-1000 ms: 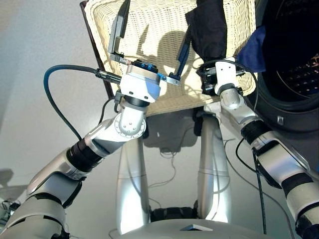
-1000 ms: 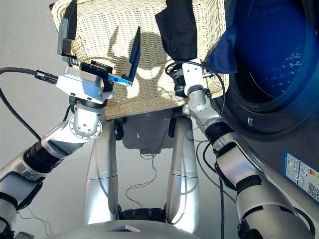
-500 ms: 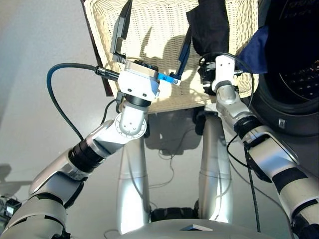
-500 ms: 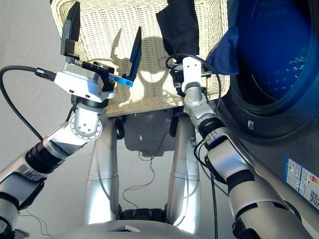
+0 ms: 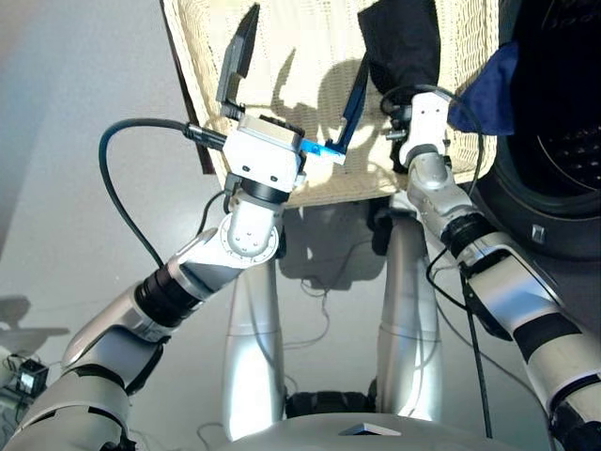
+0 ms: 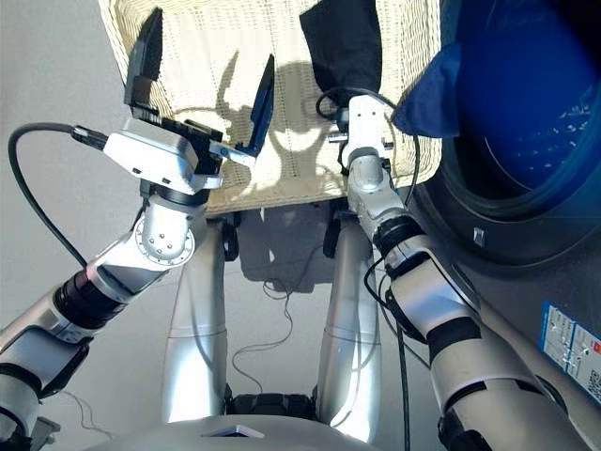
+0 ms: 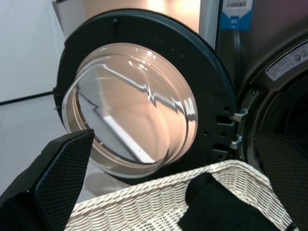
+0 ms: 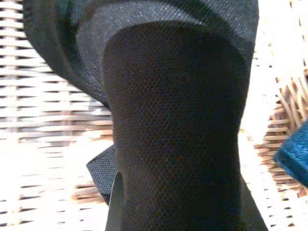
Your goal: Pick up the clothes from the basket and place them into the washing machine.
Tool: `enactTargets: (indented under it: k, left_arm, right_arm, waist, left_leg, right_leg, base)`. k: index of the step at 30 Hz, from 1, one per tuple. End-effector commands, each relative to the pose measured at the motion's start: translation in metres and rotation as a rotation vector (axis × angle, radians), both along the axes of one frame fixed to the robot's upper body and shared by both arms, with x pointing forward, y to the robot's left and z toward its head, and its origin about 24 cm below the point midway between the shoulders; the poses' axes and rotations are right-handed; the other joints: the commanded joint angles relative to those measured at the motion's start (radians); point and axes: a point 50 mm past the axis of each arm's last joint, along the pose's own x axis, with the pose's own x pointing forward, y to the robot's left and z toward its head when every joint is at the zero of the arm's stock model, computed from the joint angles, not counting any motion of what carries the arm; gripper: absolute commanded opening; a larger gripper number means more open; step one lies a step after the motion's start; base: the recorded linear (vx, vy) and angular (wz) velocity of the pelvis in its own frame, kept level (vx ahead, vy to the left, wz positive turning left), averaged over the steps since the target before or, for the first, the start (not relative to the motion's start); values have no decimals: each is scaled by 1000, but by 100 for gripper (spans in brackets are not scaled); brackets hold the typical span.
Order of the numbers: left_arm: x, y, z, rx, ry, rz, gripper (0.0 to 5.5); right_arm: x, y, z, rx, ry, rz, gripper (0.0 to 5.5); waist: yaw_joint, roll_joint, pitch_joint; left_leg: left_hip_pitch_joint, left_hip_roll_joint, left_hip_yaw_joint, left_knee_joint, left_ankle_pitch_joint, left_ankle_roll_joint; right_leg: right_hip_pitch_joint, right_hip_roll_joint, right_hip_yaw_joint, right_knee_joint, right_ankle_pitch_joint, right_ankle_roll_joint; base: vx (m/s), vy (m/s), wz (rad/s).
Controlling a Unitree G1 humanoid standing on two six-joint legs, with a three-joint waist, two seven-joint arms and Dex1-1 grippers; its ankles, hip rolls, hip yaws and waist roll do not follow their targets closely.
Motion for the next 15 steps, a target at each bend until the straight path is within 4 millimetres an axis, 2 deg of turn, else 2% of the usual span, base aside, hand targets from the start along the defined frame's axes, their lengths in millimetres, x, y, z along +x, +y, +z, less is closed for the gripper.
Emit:
enactTargets:
  k: [1, 4, 8, 9, 10, 11, 15]
  left_arm:
    - [-22, 3, 15, -89, -92, -70, 550]
    - [-20, 8, 16, -98, -102, -39, 550]
    - [-21, 13, 18, -110, -121, -21, 550]
    - [-21, 14, 21, -111, -138, -18, 550]
    - [-22, 14, 21, -110, -136, -17, 550]
    - [-22, 16, 23, -108, -152, -10, 550]
    - [-24, 19, 24, -101, -169, -10, 550]
  right_arm:
    - [-9, -19, 19, 245, -142, -24, 0]
    - [-20, -38, 26, 401, -236, -60, 0]
    - [-41, -73, 53, 532, -445, -122, 0]
    - [-47, -78, 62, 570, -507, -128, 0]
    - [-51, -82, 63, 591, -532, -138, 0]
    - [-58, -89, 70, 589, -585, -158, 0]
    - [-69, -116, 81, 591, -674, -299, 0]
  waist:
    - [-18, 34, -13]
    - [-29, 27, -13]
    - [-43, 15, -13]
    - [-46, 12, -13]
    - [-49, 10, -13]
    - [-53, 5, -13]
    - [-58, -4, -13]
  left_leg:
    - [0, -21, 82, 41, -23, 61]
    - [4, -22, 82, 36, -22, 62]
    - [11, -24, 81, 30, -21, 63]
    - [-6, -23, 84, 15, 10, 67]
    - [15, -24, 81, 28, -22, 63]
    - [-4, -24, 83, 16, 8, 66]
    - [2, -23, 79, 19, 1, 67]
  right_leg:
    - [20, 21, -46, -40, 17, 11]
    - [25, 26, -46, -44, 16, 13]
    - [32, 30, -44, -50, 18, 17]
    - [13, 29, -46, -66, 50, 13]
    - [35, 31, -43, -55, 22, 20]
    - [18, 32, -46, -70, 50, 16]
    - [26, 34, -46, -75, 48, 19]
  base:
    - [0, 0, 0]
    - [0, 0, 0]
    - [-20, 4, -1]
    - [0, 0, 0]
    - [-86, 27, 5]
    - [0, 0, 0]
    - [-22, 2, -9]
